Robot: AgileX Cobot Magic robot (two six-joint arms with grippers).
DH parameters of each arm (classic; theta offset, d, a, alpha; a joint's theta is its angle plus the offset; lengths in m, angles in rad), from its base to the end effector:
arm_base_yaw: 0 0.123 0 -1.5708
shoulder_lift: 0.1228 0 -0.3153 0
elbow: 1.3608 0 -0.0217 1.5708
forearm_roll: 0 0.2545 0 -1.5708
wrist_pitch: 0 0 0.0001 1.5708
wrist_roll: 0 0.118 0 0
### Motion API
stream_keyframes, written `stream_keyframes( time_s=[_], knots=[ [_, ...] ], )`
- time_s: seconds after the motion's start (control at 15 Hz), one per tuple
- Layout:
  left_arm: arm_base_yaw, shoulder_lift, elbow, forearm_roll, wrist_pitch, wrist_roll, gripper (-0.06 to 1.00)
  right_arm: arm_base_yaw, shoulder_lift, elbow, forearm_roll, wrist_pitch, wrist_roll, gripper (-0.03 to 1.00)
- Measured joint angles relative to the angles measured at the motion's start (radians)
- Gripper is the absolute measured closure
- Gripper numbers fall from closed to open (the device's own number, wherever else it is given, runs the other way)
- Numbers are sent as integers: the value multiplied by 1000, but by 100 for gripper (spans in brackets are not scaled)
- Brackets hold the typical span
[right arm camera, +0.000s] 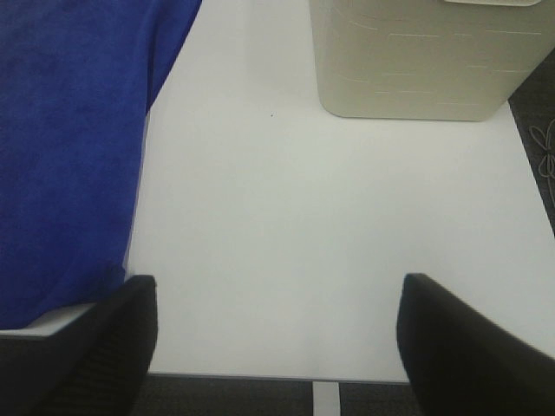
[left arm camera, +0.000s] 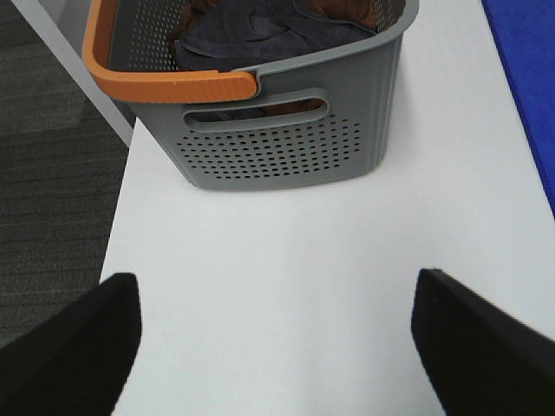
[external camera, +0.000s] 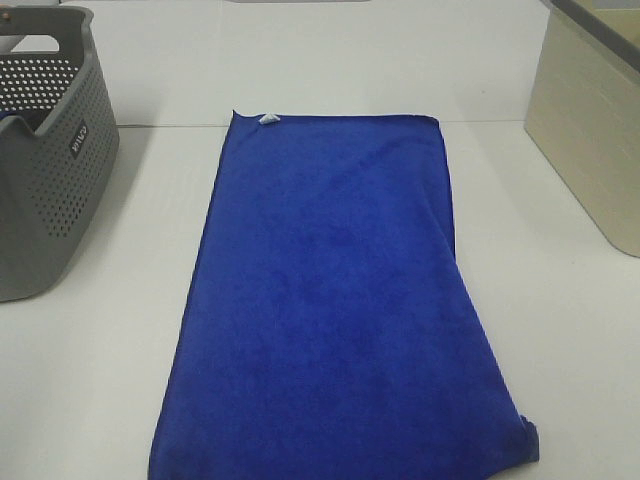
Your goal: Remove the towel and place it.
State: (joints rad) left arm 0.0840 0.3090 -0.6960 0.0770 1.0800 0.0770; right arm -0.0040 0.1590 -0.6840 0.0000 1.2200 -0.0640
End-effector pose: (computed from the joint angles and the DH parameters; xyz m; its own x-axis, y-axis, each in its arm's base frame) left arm 0.0262 0.0102 0.3235 -0.5785 0.0645 -0.8131 -0.0744 0.9885 0.1314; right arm -0.0102 0.0000 0.3072 -0.5701 -0.0617 -0.8192 -0.0325 0.9981 -0.0525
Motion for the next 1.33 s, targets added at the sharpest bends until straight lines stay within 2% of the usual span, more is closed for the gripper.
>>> stream_keyframes(
  time_s=[0.27,0.47,0.67,0.87,1.0,1.07,1.33],
  knots=[
    [0,-283,103,8,84,23,14,0,-151,69,0,1,-5,22],
    [4,-314,130,19,134,55,14,0,-163,140,0,1,-5,22],
    [4,-315,140,20,100,11,14,0,-163,187,30,-16,-15,22],
    [4,-315,140,-48,79,-38,14,0,-163,225,42,-97,-24,22],
    [4,-315,155,-112,52,-4,14,0,-163,225,43,-105,-30,22],
    [4,-315,175,-118,17,32,14,0,-163,225,45,-106,-32,22],
    [1,-315,176,-125,2,36,14,0,-163,225,50,-106,-32,22]
  ],
)
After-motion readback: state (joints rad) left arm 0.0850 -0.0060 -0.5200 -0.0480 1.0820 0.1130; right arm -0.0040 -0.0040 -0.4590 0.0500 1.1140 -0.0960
